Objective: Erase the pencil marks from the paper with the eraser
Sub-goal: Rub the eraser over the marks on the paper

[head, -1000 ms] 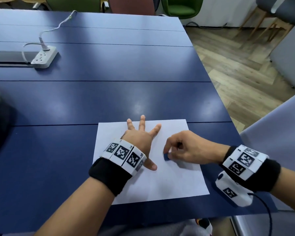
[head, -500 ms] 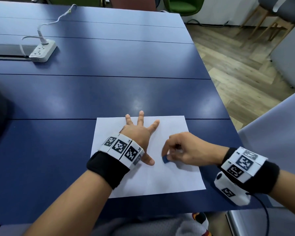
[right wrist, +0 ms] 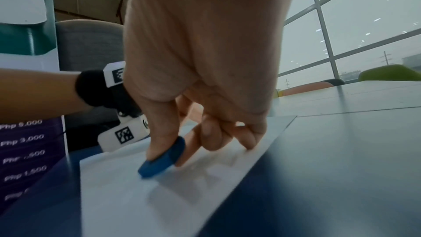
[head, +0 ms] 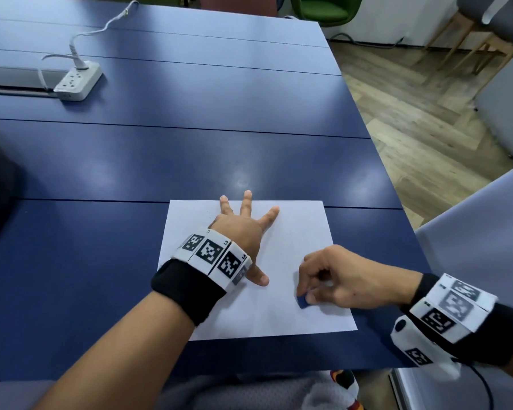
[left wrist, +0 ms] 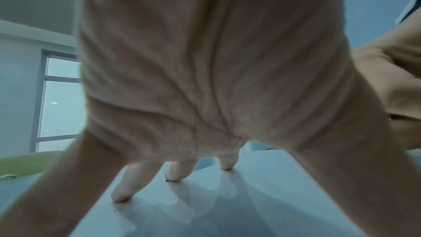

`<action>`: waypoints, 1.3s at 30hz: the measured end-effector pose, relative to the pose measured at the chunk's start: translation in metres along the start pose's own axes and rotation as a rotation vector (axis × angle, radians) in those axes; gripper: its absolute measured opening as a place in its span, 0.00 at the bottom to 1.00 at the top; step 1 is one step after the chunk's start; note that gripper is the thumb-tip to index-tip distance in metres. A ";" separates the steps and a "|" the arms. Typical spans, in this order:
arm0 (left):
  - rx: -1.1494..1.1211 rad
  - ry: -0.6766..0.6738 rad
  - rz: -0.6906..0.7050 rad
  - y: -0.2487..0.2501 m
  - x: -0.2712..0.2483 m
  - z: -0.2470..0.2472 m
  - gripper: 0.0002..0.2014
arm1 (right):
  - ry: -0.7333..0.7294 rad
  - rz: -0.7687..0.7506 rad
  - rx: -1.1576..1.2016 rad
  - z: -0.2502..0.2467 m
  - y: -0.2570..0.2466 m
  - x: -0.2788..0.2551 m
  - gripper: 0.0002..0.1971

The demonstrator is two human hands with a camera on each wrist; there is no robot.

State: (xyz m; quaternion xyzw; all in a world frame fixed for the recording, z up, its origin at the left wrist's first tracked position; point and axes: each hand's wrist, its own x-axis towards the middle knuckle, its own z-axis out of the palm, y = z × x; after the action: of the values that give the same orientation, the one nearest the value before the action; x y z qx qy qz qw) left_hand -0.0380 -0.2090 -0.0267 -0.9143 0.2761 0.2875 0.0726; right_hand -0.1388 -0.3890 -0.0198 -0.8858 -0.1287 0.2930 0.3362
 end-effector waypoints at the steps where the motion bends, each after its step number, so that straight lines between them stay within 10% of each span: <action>1: 0.000 0.000 0.000 0.000 0.000 0.000 0.68 | -0.026 0.007 -0.018 -0.001 -0.002 0.001 0.06; 6: 0.006 0.011 0.002 0.000 0.000 0.001 0.67 | 0.188 0.019 0.022 -0.005 0.001 0.018 0.06; 11: -0.004 0.005 0.002 -0.001 0.001 0.002 0.68 | 0.002 0.027 -0.010 0.001 -0.001 0.001 0.05; 20: -0.008 0.013 0.000 -0.002 0.003 0.004 0.68 | 0.475 0.165 0.081 -0.040 0.010 0.062 0.02; 26: -0.041 -0.007 -0.008 -0.003 0.003 0.006 0.69 | 0.220 0.101 0.020 -0.028 0.001 0.040 0.02; 32: -0.055 -0.015 -0.006 -0.004 0.002 0.005 0.69 | 0.502 0.161 0.099 -0.054 0.018 0.068 0.01; 39: -0.054 -0.030 -0.021 -0.001 -0.003 0.000 0.68 | 0.365 0.116 0.047 -0.049 0.021 0.057 0.02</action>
State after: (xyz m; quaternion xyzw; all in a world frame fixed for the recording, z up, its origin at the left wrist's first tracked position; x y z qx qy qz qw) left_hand -0.0400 -0.2070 -0.0247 -0.9143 0.2577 0.3076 0.0549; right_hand -0.0630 -0.4055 -0.0288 -0.9220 -0.0074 0.1492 0.3573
